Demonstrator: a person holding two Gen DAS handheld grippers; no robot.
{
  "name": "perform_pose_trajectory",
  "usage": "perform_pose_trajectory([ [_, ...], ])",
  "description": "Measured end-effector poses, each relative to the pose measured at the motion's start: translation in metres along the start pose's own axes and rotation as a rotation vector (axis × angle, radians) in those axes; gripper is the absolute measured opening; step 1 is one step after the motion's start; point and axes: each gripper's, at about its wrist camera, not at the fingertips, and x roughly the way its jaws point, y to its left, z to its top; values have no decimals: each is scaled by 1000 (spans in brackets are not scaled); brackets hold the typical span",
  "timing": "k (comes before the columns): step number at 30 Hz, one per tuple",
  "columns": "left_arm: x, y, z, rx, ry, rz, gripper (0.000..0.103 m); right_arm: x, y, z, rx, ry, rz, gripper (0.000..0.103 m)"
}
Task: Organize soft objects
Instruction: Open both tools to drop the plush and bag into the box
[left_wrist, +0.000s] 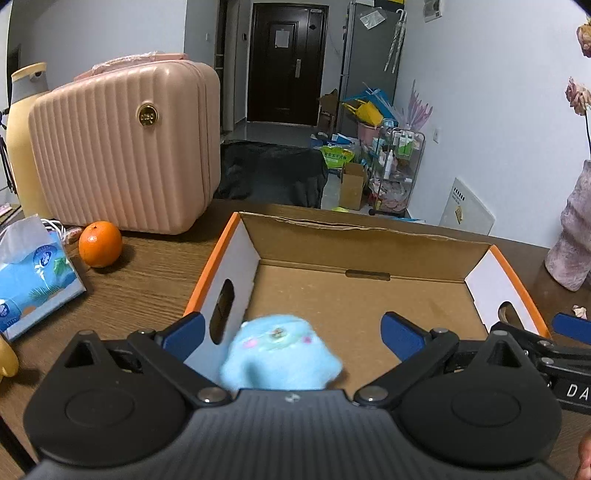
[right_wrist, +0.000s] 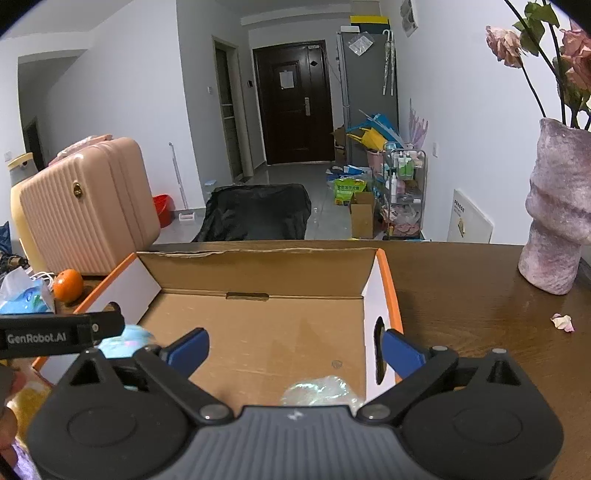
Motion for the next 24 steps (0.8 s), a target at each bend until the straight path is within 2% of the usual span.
perform_pose_trajectory([
  [11, -13, -6, -2, 20, -39, -12, 103, -7, 3, 1, -6, -11, -29, 102],
  [24, -45, -4, -13, 24, -84, -30, 103, -48, 4, -10, -12, -50, -60, 103],
])
